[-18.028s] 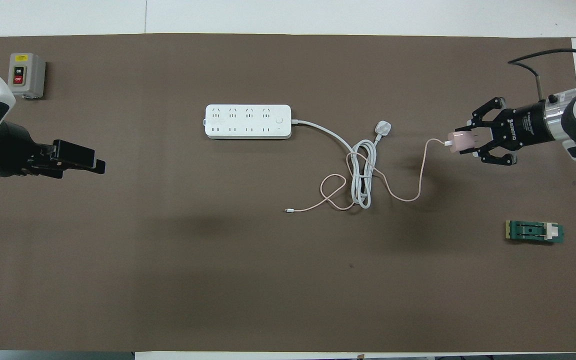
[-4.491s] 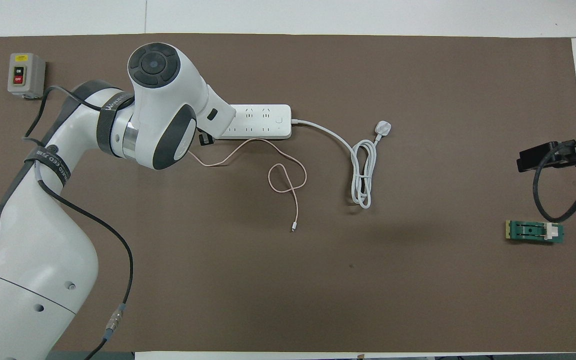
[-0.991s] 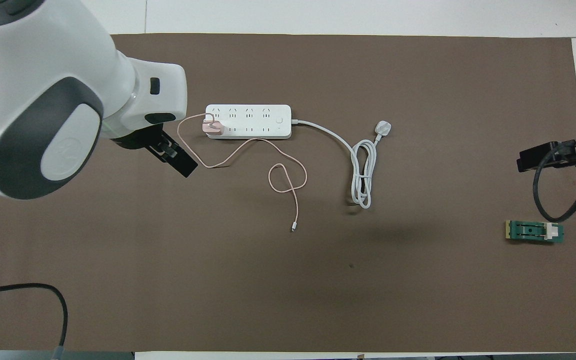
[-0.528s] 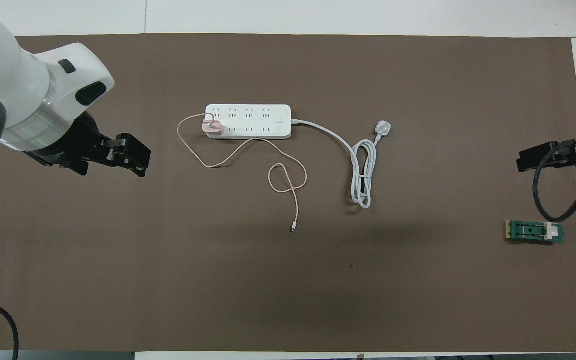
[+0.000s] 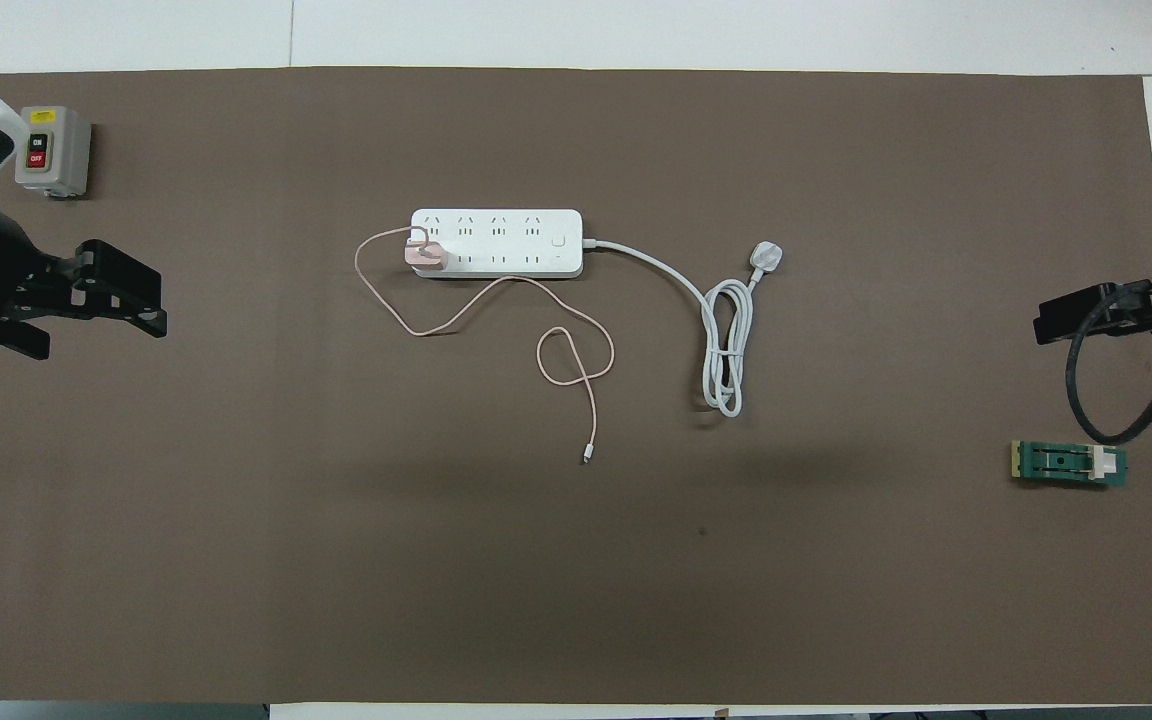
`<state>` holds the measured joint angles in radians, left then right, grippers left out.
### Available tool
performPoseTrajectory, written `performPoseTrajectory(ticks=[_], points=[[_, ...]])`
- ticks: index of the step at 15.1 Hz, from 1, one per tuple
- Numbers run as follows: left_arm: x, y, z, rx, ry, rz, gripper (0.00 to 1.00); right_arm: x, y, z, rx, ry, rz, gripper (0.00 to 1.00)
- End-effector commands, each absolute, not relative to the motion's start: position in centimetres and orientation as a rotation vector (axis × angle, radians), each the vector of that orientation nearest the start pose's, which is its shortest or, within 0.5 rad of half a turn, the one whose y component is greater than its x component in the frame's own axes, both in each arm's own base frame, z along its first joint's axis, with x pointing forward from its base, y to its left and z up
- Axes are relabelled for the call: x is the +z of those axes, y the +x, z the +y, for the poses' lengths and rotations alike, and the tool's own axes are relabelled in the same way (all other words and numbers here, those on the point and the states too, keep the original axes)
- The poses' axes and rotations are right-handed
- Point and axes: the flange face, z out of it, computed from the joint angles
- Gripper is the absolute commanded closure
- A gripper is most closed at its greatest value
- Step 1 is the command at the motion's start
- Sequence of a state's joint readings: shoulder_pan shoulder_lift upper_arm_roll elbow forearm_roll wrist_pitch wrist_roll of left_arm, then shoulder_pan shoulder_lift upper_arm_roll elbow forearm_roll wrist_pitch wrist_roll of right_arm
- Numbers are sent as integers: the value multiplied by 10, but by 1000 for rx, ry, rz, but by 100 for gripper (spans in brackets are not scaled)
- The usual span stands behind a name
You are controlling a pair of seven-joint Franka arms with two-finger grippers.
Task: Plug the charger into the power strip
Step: 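Open the left gripper and pull it back from the power strip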
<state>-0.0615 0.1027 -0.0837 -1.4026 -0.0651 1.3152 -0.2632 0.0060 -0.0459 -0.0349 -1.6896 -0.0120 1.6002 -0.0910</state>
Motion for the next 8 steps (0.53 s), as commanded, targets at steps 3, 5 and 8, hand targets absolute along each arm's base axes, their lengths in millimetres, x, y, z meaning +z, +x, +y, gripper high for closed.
performPoseTrajectory(ticks=[3, 5, 8], points=[[635, 519, -76, 314, -3136, -212, 0, 599, 532, -18, 80, -3162, -102, 0], [628, 511, -80, 270, -3138, -196, 0, 599, 532, -19, 80, -3160, -99, 0], [630, 513, -72, 261, -3144, -210, 0, 599, 532, -19, 80, -3162, -99, 0]])
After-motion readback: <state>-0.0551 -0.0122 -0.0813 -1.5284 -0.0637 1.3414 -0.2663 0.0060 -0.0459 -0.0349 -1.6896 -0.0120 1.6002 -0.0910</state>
